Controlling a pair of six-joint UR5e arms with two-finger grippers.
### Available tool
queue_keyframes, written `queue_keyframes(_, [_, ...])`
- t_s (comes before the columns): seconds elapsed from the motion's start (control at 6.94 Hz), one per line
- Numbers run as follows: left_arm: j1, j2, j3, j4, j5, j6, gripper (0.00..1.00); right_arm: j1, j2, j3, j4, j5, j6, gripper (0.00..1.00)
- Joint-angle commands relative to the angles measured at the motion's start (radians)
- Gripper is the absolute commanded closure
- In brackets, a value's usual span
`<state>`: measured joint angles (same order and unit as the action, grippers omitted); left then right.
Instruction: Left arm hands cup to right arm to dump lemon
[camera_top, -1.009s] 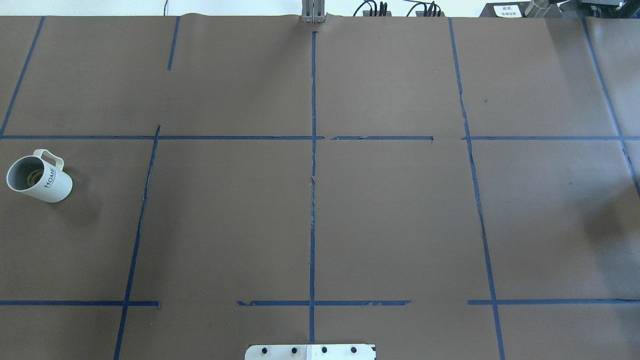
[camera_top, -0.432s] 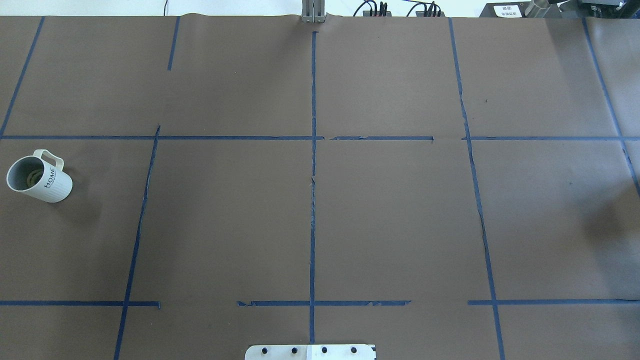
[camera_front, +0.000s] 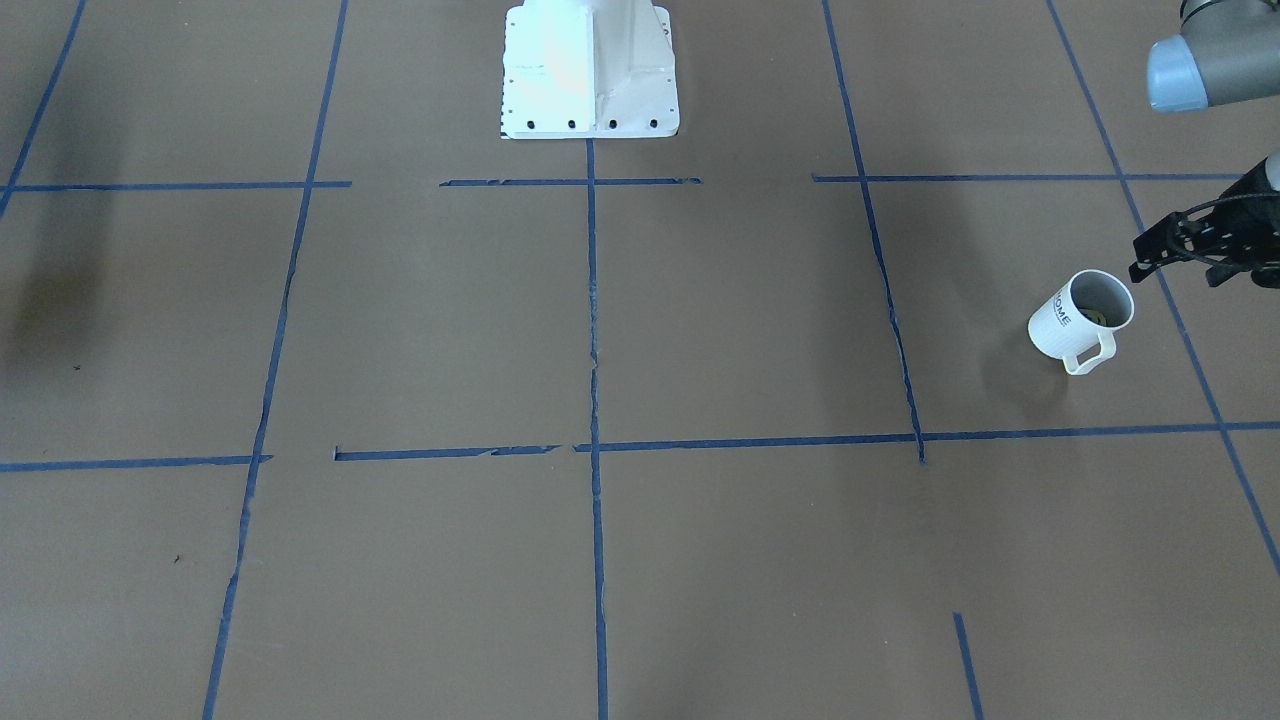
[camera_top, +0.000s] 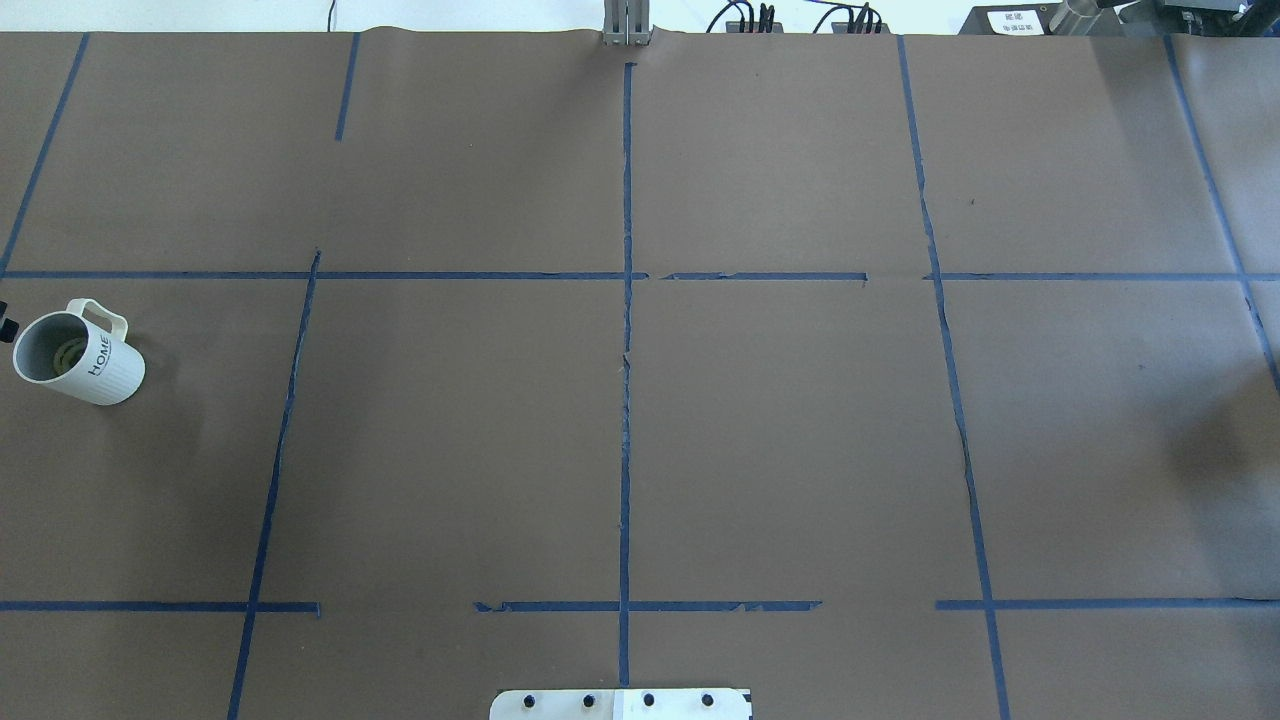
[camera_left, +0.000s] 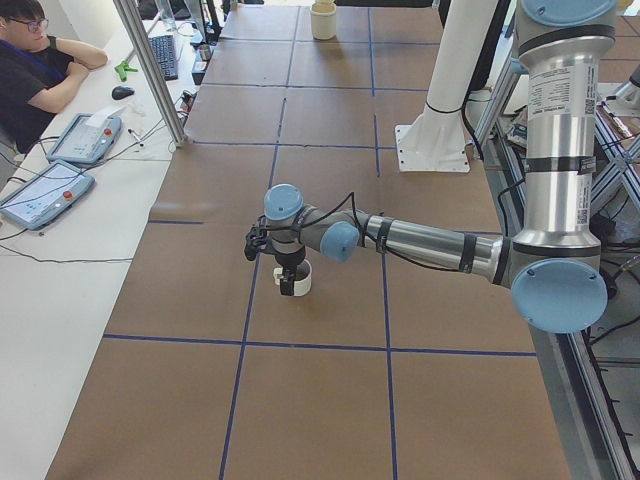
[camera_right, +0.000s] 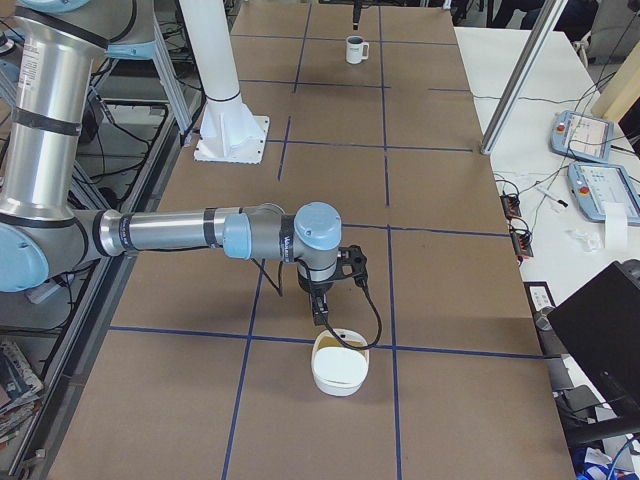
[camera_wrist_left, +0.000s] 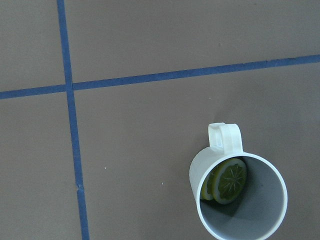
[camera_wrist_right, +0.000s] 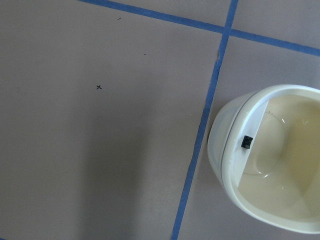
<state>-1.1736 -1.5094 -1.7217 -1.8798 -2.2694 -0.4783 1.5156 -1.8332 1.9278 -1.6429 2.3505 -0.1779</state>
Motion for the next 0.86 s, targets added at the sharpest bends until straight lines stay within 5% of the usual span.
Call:
queue_keyframes(0.0, [0.072, -0.018, 0.101, -0.171, 0.030, -0.138, 0.00, 0.000, 0.000, -0.001, 0.000, 0.003, 0.000, 0.00])
queue_keyframes(0.14, [0.072, -0.025, 0.117, -0.173, 0.031, -0.137, 0.00, 0.000, 0.000, -0.001, 0.000, 0.004, 0.000, 0.00])
queue_keyframes(0.29, [0.072, -0.023, 0.116, -0.173, 0.031, -0.144, 0.13, 0.000, 0.000, -0.003, 0.000, 0.003, -0.002, 0.00])
queue_keyframes(0.43, [0.072, -0.026, 0.113, -0.171, 0.022, -0.141, 0.75, 0.000, 0.000, -0.003, 0.000, 0.004, -0.002, 0.00])
queue_keyframes(0.58, [0.072, -0.026, 0.105, -0.170, 0.022, -0.135, 0.93, 0.000, 0.000, -0.003, 0.000, 0.003, -0.002, 0.00])
queue_keyframes(0.72, [0.072, -0.023, 0.099, -0.170, 0.022, -0.135, 0.95, 0.000, 0.000, -0.003, 0.000, 0.003, -0.002, 0.00])
